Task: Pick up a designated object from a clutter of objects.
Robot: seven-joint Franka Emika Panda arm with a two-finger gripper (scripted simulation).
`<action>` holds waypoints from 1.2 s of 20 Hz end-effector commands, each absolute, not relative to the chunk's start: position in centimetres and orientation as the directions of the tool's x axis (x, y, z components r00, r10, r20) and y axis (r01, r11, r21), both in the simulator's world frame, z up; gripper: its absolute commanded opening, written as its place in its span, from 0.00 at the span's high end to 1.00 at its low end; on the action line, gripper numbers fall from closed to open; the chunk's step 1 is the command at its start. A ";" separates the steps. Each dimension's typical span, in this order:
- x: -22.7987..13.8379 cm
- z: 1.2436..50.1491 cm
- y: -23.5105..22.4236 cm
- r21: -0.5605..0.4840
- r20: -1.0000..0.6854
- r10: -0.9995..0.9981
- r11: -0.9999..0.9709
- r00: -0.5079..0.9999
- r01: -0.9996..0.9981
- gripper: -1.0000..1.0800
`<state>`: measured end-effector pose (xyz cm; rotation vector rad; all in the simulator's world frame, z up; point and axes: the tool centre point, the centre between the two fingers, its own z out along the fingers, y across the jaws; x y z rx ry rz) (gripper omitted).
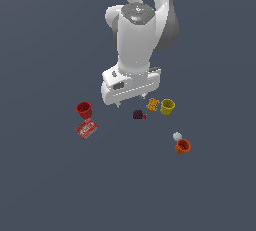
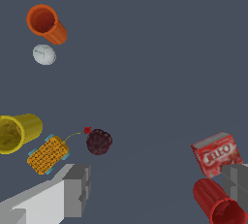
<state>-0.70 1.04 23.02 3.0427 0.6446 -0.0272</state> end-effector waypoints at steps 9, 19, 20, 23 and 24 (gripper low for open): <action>-2.3 17.6 1.6 0.032 -0.044 0.683 -0.728 0.729 0.684 0.04; -4.5 12.9 2.8 0.016 -0.044 0.881 -0.471 0.471 0.882 0.04; -4.8 12.5 3.0 0.014 -0.043 0.896 -0.442 0.442 0.897 0.04; -5.6 11.2 3.5 0.009 -0.036 0.935 -0.352 0.352 0.936 0.04; -5.8 10.9 3.6 0.007 -0.034 0.946 -0.323 0.323 0.946 0.04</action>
